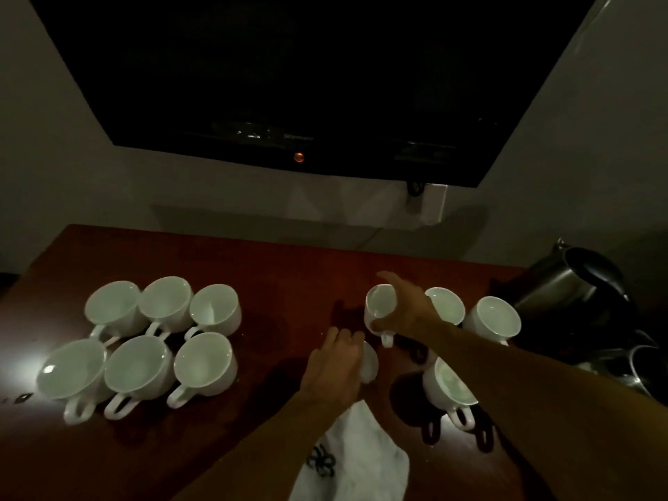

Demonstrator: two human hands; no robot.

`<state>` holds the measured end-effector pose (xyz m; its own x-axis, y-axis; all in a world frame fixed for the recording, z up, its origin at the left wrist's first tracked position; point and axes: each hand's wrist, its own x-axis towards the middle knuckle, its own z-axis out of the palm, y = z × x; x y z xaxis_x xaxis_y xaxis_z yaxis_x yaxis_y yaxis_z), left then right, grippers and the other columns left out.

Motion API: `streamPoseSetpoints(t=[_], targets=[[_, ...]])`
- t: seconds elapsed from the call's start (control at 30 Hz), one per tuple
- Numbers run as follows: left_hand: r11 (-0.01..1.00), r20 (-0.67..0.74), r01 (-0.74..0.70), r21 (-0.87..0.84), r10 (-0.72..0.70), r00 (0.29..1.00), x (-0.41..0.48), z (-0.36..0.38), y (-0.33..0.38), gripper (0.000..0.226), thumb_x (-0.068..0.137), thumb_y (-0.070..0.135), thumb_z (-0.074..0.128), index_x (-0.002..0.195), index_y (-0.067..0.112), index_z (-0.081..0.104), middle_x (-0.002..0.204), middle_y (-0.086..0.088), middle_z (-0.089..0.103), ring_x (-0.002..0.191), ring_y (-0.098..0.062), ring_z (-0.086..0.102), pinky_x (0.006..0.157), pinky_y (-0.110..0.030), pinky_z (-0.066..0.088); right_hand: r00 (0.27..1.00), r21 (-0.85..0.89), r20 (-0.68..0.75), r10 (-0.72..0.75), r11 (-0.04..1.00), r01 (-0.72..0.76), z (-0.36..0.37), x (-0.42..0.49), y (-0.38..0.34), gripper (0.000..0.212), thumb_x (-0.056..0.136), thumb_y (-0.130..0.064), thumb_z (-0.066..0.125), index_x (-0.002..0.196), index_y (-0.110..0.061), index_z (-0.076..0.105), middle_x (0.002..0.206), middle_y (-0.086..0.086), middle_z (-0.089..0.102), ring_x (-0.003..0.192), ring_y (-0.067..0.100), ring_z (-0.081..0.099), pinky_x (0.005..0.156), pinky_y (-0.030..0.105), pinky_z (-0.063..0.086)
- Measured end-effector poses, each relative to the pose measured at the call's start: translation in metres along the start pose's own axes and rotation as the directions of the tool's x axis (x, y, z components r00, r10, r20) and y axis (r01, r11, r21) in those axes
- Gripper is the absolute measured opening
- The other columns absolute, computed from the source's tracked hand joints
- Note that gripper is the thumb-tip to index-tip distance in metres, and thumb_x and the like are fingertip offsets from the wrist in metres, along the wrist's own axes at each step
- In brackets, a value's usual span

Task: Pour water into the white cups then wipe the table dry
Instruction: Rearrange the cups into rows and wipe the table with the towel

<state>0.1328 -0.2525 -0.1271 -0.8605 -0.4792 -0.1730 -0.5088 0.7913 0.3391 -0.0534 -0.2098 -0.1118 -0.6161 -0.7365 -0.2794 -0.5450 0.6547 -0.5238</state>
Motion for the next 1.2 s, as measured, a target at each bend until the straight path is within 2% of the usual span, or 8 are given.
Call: streamPoseSetpoints(t=[0.13,0.2,0.37,0.5,0.8,0.97,1.07,1.2], targets=[[1.0,-0.017,-0.018,0.015,0.018,1.0,0.014,0.009,0.013,0.063,0.092,0.019,0.067,0.146,0.019,0.034,0.144,-0.002,0.043,0.134,-0.021,0.034,0.1,-0.035,0.043,1.0,0.012,-0.001,-0.022,1.0,0.022,-0.005,0.008,0.014,0.106,0.06,-0.027,0.094,0.147,-0.035,0.035,0.138,0.001,0.053,0.125,0.024,0.05,0.094,0.038,0.045],[1.0,-0.019,-0.02,0.014,0.02,1.0,0.02,0.011,0.018,0.064,0.091,0.024,0.07,0.144,0.019,0.036,0.144,-0.001,0.044,0.134,-0.021,0.034,0.1,-0.034,0.043,0.999,0.012,0.009,-0.04,0.999,0.04,-0.006,0.012,0.015,0.104,0.06,-0.027,0.094,0.146,-0.034,0.036,0.138,0.0,0.053,0.125,0.023,0.049,0.095,0.038,0.045],[0.996,0.043,0.031,-0.085,-0.027,0.999,0.029,0.014,0.035,0.076,0.084,0.055,0.07,0.142,0.019,0.036,0.141,-0.004,0.044,0.132,-0.024,0.036,0.101,-0.036,0.041,0.998,-0.004,0.024,-0.064,0.998,0.064,-0.009,0.025,0.013,0.106,0.058,-0.027,0.095,0.146,-0.034,0.037,0.137,0.0,0.054,0.124,0.023,0.049,0.095,0.037,0.047],[0.988,-0.048,0.045,-0.149,-0.053,0.997,0.027,0.021,0.046,0.074,0.081,0.051,0.071,0.139,0.019,0.038,0.134,-0.002,0.048,0.128,-0.022,0.042,0.094,-0.032,0.046,0.997,-0.038,0.068,-0.041,0.998,0.043,-0.014,0.035,0.011,0.107,0.058,-0.03,0.095,0.147,-0.034,0.035,0.138,0.0,0.053,0.125,0.024,0.05,0.09,0.034,0.043],[0.983,-0.117,0.041,-0.177,-0.062,0.991,0.032,0.028,0.062,0.089,0.08,0.051,0.072,0.15,0.023,0.025,0.146,0.002,0.041,0.134,-0.019,0.036,0.097,-0.032,0.048,0.994,-0.114,0.104,-0.037,0.992,0.049,-0.018,0.033,0.021,0.095,0.061,-0.033,0.093,0.142,-0.034,0.043,0.133,-0.001,0.053,0.122,0.023,0.049,0.088,0.032,0.039],[0.992,-0.129,0.081,-0.1,-0.093,0.987,0.031,0.035,0.067,0.093,0.08,0.059,0.068,0.151,0.022,0.021,0.146,0.0,0.039,0.132,-0.019,0.037,0.102,-0.034,0.044,0.996,-0.137,0.091,-0.023,0.99,0.035,-0.018,0.026,0.024,0.094,0.066,-0.036,0.09,0.146,-0.033,0.041,0.139,0.002,0.051,0.127,0.026,0.047,0.101,0.042,0.042],[0.996,-0.18,0.077,-0.037,-0.082,0.98,0.031,0.037,0.071,0.083,0.084,0.06,0.064,0.147,0.019,0.03,0.14,-0.003,0.046,0.127,-0.022,0.043,0.099,-0.037,0.047,0.996,-0.155,0.09,-0.021,0.987,0.035,-0.02,0.022,0.028,0.091,0.067,-0.037,0.09,0.145,-0.031,0.042,0.138,0.002,0.052,0.127,0.026,0.049,0.101,0.043,0.043],[0.996,-0.189,0.07,-0.063,-0.081,0.979,0.027,0.04,0.073,0.082,0.082,0.063,0.063,0.143,0.019,0.033,0.138,-0.002,0.046,0.126,-0.019,0.043,0.102,-0.035,0.045,0.996,-0.183,0.082,-0.039,0.982,0.053,-0.02,0.015,0.031,0.093,0.068,-0.038,0.089,0.146,-0.032,0.039,0.141,0.002,0.05,0.129,0.027,0.045,0.103,0.045,0.04]])
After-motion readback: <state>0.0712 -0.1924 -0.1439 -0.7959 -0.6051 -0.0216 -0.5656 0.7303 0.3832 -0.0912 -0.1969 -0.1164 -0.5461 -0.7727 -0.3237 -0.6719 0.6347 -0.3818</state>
